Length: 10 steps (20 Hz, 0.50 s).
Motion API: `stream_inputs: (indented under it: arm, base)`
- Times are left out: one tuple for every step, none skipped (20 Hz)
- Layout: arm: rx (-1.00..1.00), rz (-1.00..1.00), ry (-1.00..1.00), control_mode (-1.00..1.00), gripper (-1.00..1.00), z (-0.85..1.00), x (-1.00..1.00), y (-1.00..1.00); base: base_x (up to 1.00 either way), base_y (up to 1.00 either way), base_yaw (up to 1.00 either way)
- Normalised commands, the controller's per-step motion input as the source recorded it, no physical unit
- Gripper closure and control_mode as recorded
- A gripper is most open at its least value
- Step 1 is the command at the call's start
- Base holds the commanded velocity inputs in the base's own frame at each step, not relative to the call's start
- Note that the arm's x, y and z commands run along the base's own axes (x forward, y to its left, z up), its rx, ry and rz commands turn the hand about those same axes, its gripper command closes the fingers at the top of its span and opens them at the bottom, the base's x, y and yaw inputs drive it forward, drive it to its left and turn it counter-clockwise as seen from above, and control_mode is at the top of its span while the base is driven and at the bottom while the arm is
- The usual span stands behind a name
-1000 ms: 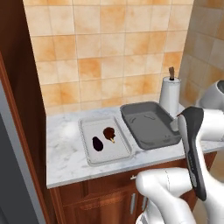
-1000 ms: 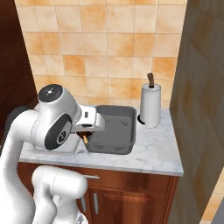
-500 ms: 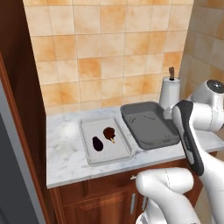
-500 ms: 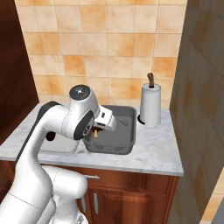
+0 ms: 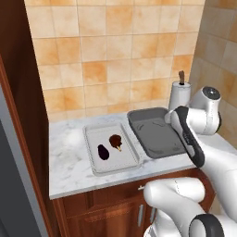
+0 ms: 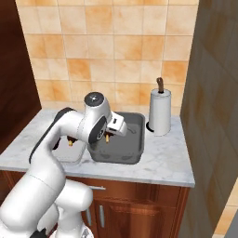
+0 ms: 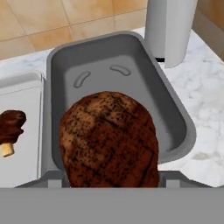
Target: Place one eggplant and one steak in each tupperware on the nearby counter, to pack two identical lunches.
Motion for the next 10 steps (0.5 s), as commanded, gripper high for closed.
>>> stream_inputs:
  arm:
    - [0.00, 0.00, 0.00, -1.00, 1.00, -0.29, 0.49, 0.00]
    - [0.00, 0.00, 0.00, -1.00, 1.00, -0.30, 0.48, -0.01]
    - [0.00, 0.00, 0.00, -1.00, 1.00, -0.27, 0.45, -0.05]
    - [0.00, 0.00, 0.00, -1.00, 1.00, -0.18, 0.42, -0.08]
    - [0.00, 0.00, 0.00, -1.00, 1.00, -0.16, 0.39, -0.11]
    - [0.00, 0.00, 0.00, -1.00, 1.00, -0.20, 0.39, -0.16]
    - [0.00, 0.00, 0.00, -1.00, 1.00, -0.23, 0.34, -0.22]
    - [0.00, 0.00, 0.02, -1.00, 1.00, -0.26, 0.29, -0.28]
    - [0.00, 0.00, 0.01, -1.00, 1.00, -0.27, 0.24, -0.29]
    - [0.00, 0.00, 0.01, -1.00, 1.00, -0.27, 0.22, -0.29]
  base:
    - [0.00, 0.00, 0.00]
    - [0.00, 0.00, 0.00]
    - [0.00, 0.00, 0.00]
    - [0.00, 0.00, 0.00]
    - [0.00, 0.00, 0.00]
    - [0.00, 0.00, 0.00]
    - [0.00, 0.00, 0.00]
    - [0.00, 0.00, 0.00]
    - [0.00, 0.00, 0.00]
    - [0.00, 0.00, 0.00]
